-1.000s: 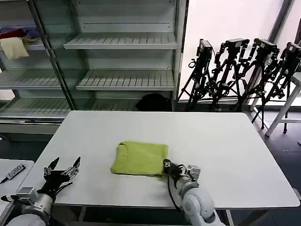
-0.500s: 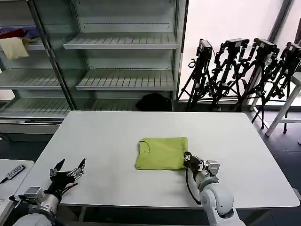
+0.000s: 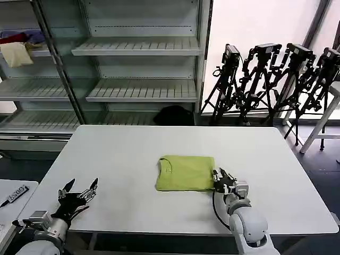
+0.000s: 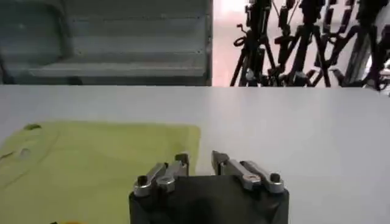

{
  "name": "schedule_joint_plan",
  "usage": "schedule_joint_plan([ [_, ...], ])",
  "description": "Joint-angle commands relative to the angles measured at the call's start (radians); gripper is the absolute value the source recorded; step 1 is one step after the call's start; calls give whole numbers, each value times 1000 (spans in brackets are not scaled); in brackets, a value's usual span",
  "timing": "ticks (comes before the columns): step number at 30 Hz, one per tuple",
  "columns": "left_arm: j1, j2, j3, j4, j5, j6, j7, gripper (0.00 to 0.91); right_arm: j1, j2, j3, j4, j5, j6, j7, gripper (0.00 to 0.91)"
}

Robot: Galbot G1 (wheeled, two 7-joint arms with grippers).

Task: Fold and organize the clothes.

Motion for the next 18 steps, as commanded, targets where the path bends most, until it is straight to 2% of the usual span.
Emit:
schedule_joint_plan([
  [1, -25, 1, 2, -12, -6, -21, 17, 907, -46, -37, 115, 75, -174, 29, -31, 907],
  [7, -29, 11, 0, -17, -3, -36, 27, 907, -108, -128, 243, 114, -280, 102, -58, 907],
  [12, -36, 15, 8, -18, -6, -33, 25, 907, -130, -186, 319, 102, -259, 112, -55, 907],
  [16, -51, 24, 19, -5, -8, -47, 26, 907, -151, -217, 348, 101, -208, 119, -80, 907],
  [18, -61, 34, 28, 9, -5, -72, 28, 907, -154, -227, 361, 90, -156, 136, -111, 907],
])
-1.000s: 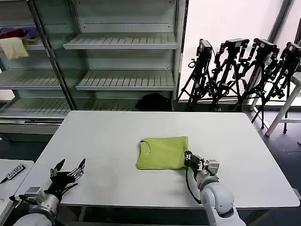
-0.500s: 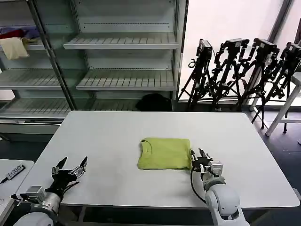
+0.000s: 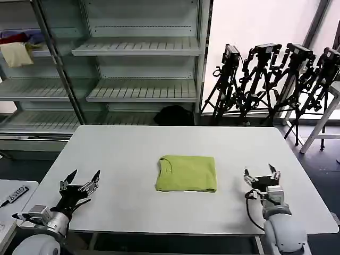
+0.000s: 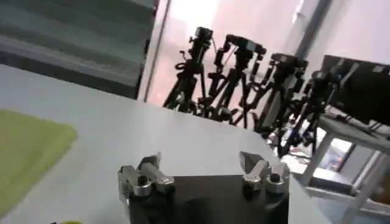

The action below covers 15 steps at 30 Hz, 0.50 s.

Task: Fold and organize the clothes.

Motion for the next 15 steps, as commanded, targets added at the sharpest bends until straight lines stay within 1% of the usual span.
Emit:
schedule_joint_plan([
  [1, -26, 21, 21, 27, 1, -59, 7, 907, -52, -106, 147, 4, 44, 62, -73, 907],
  [5, -27, 34, 23, 31, 1, -83, 22, 907, -49, -129, 150, -15, 121, 81, -101, 907],
  [9, -25, 34, 24, 30, 3, -88, 24, 907, -46, -137, 151, -21, 180, 102, -109, 907],
  [13, -20, 28, 30, 30, 8, -90, 25, 907, -47, -132, 136, -19, 184, 115, -101, 907],
  [15, -19, 26, 32, 29, 10, -91, 25, 907, -48, -127, 128, -16, 179, 125, -87, 907],
])
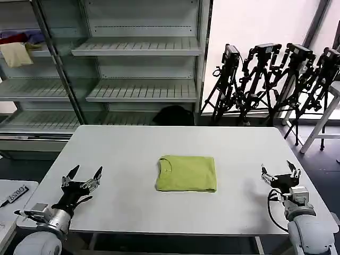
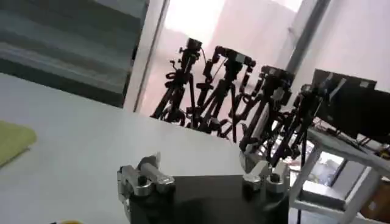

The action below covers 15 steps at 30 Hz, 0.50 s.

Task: Fold and organize the clothes.

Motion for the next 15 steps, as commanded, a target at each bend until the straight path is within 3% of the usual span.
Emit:
schedule_joint_plan([
  [1, -3, 2, 12, 5, 5, -28, 6, 907, -15, -27, 17, -4, 76, 63, -7, 907],
  [15, 2, -4, 16, -10, 11, -25, 5, 907, -25, -20, 9, 6, 99, 96, 32, 907],
])
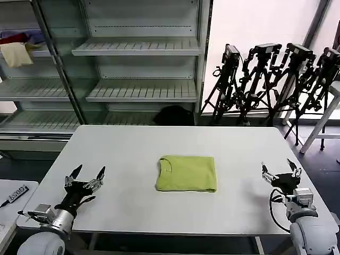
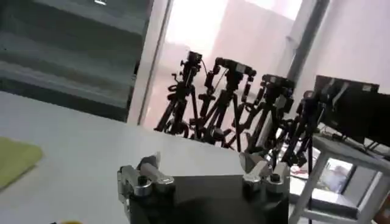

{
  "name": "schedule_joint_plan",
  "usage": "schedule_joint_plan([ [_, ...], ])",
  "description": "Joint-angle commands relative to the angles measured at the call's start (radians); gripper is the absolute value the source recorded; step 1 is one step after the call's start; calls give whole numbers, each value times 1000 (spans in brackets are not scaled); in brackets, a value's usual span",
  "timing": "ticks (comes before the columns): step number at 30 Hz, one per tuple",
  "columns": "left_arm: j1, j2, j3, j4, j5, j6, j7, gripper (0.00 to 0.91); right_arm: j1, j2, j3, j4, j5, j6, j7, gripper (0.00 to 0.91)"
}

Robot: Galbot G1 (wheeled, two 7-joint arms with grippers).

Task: Fold and organize the clothes.

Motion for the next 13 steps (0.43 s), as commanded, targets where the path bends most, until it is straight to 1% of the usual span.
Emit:
schedule_joint_plan([
  [1, 2, 4, -3, -7, 1, -5, 1, 907, -6, -4, 1, 5, 34, 36, 16, 907],
  [13, 13, 8, -12, -13, -7, -1, 0, 907, -10, 9, -8, 19, 28, 36, 15, 907],
])
